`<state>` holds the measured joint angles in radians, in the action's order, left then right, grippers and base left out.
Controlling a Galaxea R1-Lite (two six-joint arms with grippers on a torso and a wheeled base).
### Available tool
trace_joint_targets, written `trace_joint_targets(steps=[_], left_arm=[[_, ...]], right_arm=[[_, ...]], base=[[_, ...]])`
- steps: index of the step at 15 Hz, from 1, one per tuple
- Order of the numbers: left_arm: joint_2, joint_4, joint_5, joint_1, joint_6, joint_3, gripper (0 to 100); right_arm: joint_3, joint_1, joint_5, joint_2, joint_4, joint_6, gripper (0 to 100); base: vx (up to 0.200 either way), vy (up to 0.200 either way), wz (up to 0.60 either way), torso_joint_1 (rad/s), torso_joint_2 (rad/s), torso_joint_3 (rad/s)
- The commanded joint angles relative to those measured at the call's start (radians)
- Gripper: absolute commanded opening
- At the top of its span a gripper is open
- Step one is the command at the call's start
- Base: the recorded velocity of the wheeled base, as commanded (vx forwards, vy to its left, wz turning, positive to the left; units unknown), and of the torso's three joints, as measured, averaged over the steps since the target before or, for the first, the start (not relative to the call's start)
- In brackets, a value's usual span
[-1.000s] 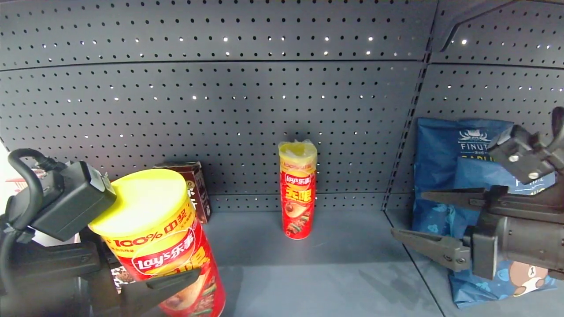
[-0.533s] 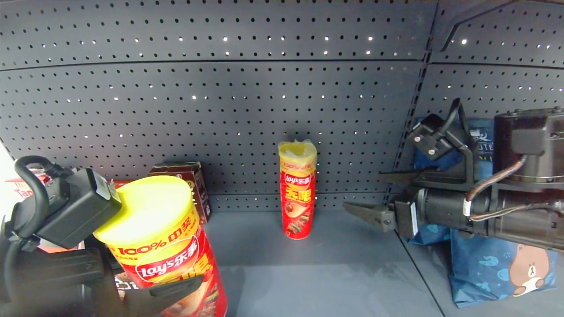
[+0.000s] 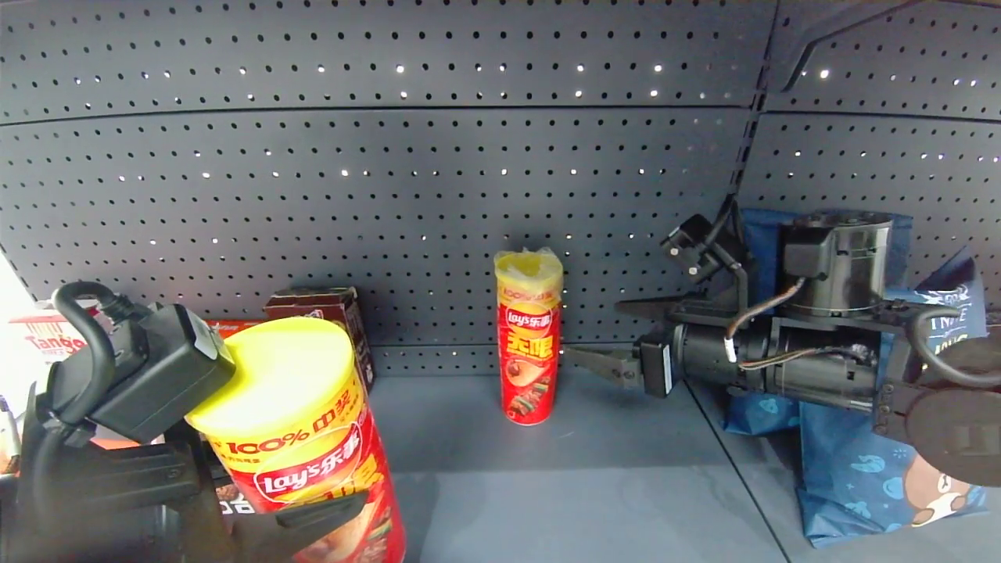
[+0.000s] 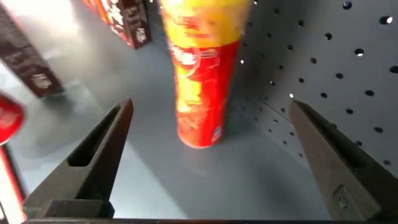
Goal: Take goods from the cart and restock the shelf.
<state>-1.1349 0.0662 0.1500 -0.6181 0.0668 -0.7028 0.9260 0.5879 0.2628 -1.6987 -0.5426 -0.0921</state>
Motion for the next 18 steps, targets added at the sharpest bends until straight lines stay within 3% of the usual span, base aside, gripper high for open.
trace_joint_targets(steps=[1, 6, 18], left_arm=[[-0.002, 0.001, 0.0, 0.0, -0.001, 0.003, 0], [0.0, 0.001, 0.0, 0.001, 0.001, 0.006, 0], [0.0, 0.0, 0.0, 0.008, -0.001, 0.02, 0]], right_arm=[[0.031, -0.019, 0.024, -0.079, -0.022, -0.001, 100], [0.036, -0.042, 0.133, -0.141, -0.093, -0.005, 100], [0.083, -0.045, 0.22, -0.277, -0.149, -0.008, 100]], base=[[0.0, 0.0, 0.0, 0.0, 0.0, 0.0], [0.0, 0.0, 0.0, 0.0, 0.0, 0.0], [0.0, 0.0, 0.0, 0.0, 0.0, 0.0]])
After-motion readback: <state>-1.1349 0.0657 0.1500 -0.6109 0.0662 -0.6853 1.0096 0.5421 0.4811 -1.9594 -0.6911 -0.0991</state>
